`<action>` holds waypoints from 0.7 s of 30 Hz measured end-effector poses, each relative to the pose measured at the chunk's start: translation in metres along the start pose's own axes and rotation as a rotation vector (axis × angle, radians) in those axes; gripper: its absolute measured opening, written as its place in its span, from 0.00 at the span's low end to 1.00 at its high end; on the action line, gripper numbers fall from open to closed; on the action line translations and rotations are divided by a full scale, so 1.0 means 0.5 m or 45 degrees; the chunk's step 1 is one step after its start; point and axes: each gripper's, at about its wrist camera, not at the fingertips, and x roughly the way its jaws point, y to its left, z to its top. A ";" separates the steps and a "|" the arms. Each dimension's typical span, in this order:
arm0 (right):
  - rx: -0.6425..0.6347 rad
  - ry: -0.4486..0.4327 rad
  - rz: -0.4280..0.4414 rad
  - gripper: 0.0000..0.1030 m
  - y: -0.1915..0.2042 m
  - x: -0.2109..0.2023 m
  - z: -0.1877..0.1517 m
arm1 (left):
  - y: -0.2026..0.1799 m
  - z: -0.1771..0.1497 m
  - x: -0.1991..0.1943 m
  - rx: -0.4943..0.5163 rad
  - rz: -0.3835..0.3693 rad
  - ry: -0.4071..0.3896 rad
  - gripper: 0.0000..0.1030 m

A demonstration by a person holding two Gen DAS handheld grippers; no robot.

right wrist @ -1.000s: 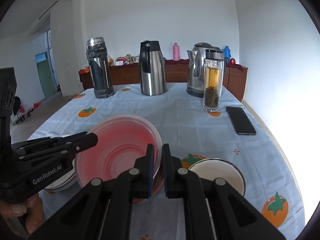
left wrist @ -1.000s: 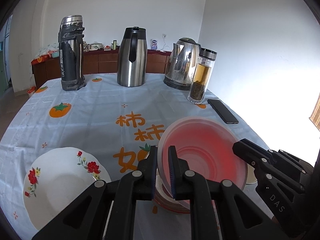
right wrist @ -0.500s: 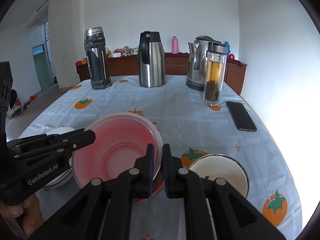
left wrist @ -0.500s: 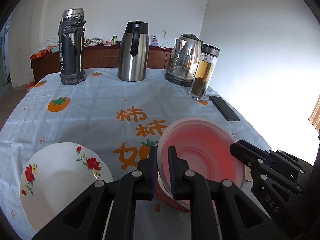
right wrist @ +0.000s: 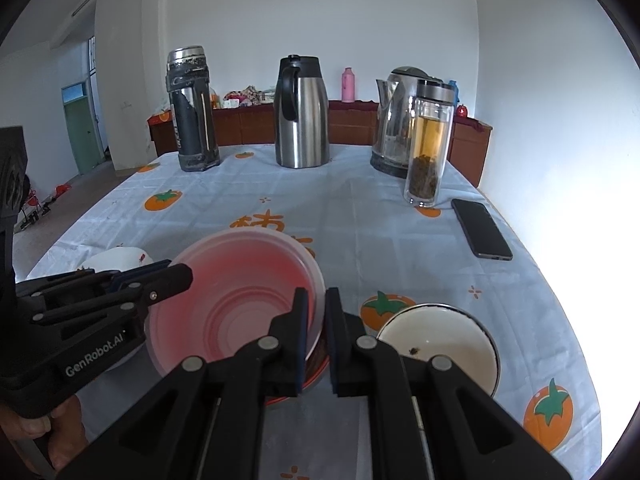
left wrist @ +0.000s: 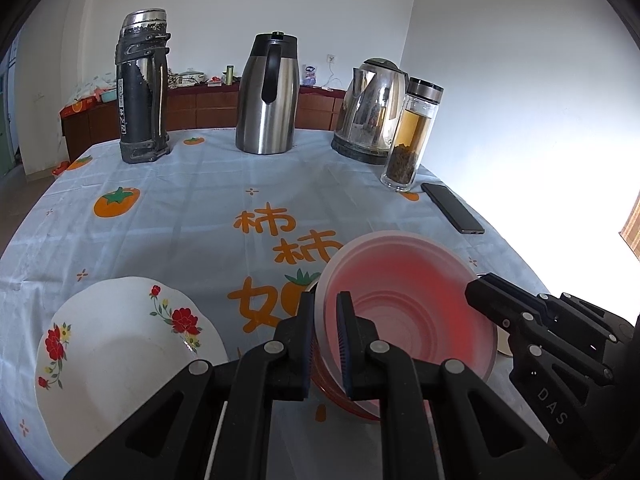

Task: Organize plates and bowls
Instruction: 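Press the pink bowl down into the steel bowl with both grippers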

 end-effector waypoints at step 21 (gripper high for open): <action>0.002 0.046 -0.006 0.10 -0.003 0.022 -0.005 | 0.001 -0.006 0.016 0.006 -0.004 0.042 0.12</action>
